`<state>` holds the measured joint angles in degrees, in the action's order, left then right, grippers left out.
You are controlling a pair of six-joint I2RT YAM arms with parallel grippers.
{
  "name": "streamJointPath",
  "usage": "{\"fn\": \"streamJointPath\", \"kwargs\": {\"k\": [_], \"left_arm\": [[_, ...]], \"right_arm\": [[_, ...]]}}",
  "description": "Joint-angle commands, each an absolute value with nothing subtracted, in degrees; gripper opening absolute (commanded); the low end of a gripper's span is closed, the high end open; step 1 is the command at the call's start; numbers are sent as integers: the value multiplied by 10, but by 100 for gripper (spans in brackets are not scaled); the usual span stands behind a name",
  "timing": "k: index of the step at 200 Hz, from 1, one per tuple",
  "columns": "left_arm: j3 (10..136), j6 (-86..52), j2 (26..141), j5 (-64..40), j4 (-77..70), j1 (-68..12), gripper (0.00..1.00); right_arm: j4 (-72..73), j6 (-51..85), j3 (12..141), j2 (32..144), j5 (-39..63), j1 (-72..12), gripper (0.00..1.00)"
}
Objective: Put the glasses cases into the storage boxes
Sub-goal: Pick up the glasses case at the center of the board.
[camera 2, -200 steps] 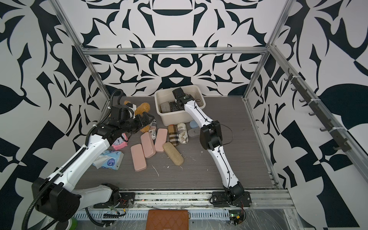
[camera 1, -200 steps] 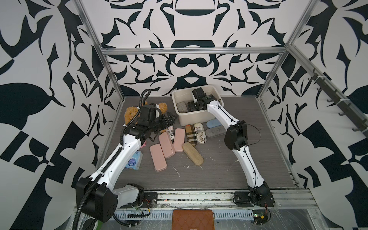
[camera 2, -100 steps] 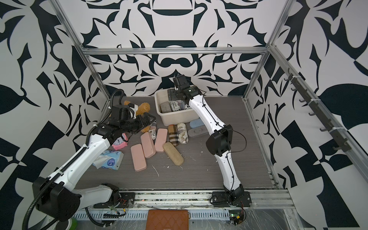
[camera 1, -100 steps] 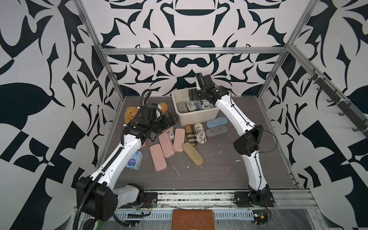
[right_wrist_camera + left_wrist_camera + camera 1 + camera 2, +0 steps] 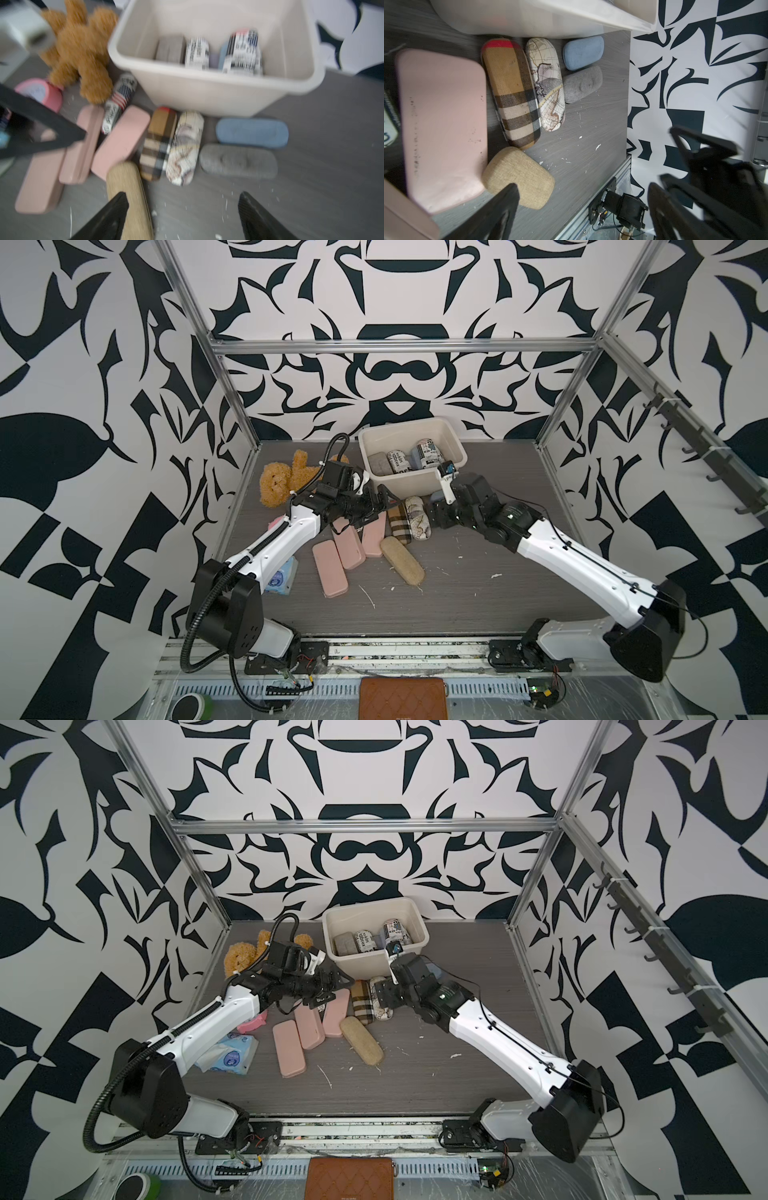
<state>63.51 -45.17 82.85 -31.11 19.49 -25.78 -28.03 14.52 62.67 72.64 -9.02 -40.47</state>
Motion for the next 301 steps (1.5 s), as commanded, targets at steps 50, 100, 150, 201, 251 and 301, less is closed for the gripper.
{"fn": "streamJointPath", "kwargs": {"k": [50, 100, 150, 201, 251, 301], "left_arm": [[667, -398, 764, -236, 242, -256, 99], [657, -399, 752, -221, 239, -256, 99], [656, -402, 747, -230, 236, -256, 99], [653, -406, 744, -229, 234, -256, 99], [656, -403, 741, -227, 235, -256, 99], [657, -402, 735, -222, 237, -252, 99]], "right_arm": [[-200, 187, 514, 781, -12, -492, 90], [-139, 185, 539, 895, 30, -508, 92], [-134, 186, 554, 944, 10, -519, 86], [-147, 186, 576, 987, -14, -537, 73], [-155, 192, 569, 973, -30, -537, 57], [-225, 190, 566, 857, -60, -538, 56]]}}
